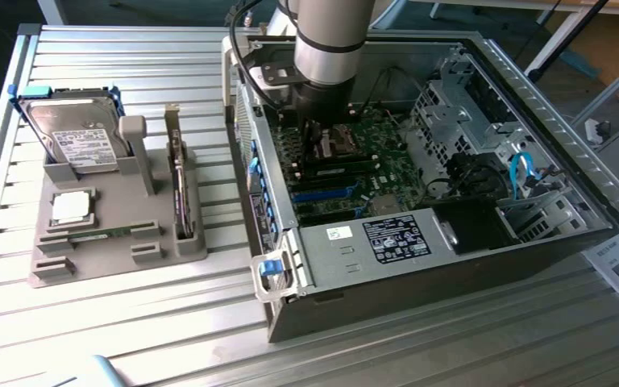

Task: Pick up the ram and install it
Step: 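Press down the ram until it locks into place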

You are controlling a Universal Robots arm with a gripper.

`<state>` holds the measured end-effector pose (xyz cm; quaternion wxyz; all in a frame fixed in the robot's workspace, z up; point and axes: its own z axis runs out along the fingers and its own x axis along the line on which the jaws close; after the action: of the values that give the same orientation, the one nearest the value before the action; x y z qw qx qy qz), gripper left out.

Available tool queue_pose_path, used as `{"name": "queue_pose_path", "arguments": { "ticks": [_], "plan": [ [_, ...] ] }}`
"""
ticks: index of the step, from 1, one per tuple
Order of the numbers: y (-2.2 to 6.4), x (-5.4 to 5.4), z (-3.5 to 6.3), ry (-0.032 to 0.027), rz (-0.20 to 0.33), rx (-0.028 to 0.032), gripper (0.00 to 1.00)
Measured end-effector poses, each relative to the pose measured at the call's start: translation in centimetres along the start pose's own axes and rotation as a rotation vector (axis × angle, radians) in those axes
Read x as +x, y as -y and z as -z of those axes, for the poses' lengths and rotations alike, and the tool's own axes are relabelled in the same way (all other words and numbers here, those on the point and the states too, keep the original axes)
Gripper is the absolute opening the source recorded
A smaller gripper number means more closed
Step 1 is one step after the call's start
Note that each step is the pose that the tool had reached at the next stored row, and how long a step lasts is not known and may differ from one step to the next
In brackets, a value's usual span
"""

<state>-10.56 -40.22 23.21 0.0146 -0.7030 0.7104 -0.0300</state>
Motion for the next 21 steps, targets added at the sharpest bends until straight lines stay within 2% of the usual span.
{"name": "queue_pose_path", "arguments": {
  "ticks": [15,21],
  "plan": [
    [-0.01,0.0,-0.20,0.0003,0.000,0.0003,0.11],
    [0.06,0.0,0.81,0.0001,0.000,0.0002,0.11]
  ]
}}
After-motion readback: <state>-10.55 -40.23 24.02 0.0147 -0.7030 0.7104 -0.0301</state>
